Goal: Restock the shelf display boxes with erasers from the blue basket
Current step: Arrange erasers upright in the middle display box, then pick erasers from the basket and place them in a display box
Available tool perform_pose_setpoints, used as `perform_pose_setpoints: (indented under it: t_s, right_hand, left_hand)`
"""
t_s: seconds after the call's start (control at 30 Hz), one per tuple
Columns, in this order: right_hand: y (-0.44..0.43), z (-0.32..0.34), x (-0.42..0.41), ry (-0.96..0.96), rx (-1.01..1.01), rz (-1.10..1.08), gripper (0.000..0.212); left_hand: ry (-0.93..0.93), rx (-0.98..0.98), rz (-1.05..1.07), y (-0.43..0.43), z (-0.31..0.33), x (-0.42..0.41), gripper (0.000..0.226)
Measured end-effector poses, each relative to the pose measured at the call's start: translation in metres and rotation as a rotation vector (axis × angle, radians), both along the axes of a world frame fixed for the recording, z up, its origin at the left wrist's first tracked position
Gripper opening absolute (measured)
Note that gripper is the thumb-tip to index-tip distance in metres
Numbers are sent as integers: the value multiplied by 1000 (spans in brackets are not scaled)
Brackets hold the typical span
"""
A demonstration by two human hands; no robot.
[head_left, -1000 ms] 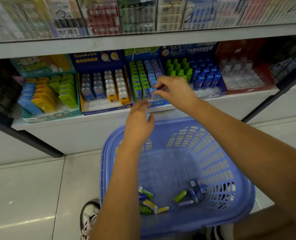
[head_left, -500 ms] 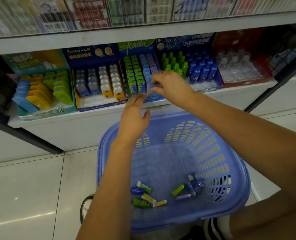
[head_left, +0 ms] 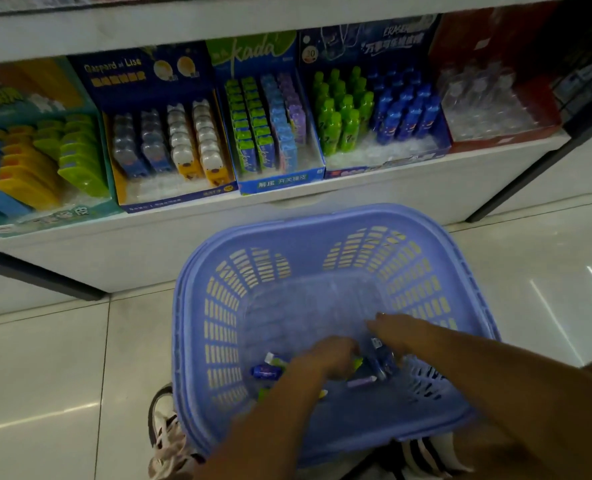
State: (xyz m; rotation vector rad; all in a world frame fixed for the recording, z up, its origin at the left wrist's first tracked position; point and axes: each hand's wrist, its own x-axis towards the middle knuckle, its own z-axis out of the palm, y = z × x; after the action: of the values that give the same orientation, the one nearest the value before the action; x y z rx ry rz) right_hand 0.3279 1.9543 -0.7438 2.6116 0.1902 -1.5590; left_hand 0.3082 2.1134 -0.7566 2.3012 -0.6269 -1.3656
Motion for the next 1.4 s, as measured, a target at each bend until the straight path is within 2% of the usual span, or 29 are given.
perform_pose_setpoints:
  t_s: [0.07, 0.17, 0.27, 0.37, 0.47, 0.57, 0.63, 0.8, 0.9, 1.0, 1.1, 1.2, 1.3, 1.4]
  right_hand:
    - [-4, -14, -1, -85, -9, 4, 41]
    - [-7, -22, 4, -75, 54, 55, 46]
    - [-6, -17, 13, 61, 29, 21, 34]
    - [-1, -19, 12, 117, -30, 62, 6]
    - [2, -15, 15, 153, -11, 28, 9]
    - [-1, -7, 24, 104, 147, -105, 19]
    - [-1, 1, 35, 49, 273, -126, 27]
    - [1, 36, 64, -40, 516, -207, 24]
    - [-2, 64, 77, 37, 707, -432, 24]
    - [-4, 102, 86, 92, 963, -683, 25]
    - [4, 139, 92, 14, 1157, -761, 23]
    - [21, 169, 96, -161, 1306, -810, 25]
    - [44, 194, 103, -333, 1390, -776, 23]
    - [74, 214, 112, -422, 1460, -705, 22]
  left_hand:
    - [20, 9, -51, -1, -13, -8, 50]
    - [31, -31, -72, 3, -30, -14, 60]
    - [78, 19, 3, 1, -38, -7, 46]
    - [107, -2, 146, -3, -42, -1, 38]
    - [95, -29, 283, -6, -43, 0, 37]
    - [106, -90, 464, -11, -42, 7, 31]
    - [211, -188, 631, -13, -31, 16, 26]
    - [359, -326, 969, -4, 5, 52, 28]
    - [570, -496, 1093, 13, 43, 70, 18]
    - [640, -678, 1127, 40, 81, 83, 21]
    - [615, -886, 1123, 67, 117, 88, 27]
    - [524, -1053, 1173, 89, 145, 88, 22]
    - [409, -1175, 1220, 110, 167, 90, 21]
    - [352, -1290, 1271, 129, 183, 92, 26]
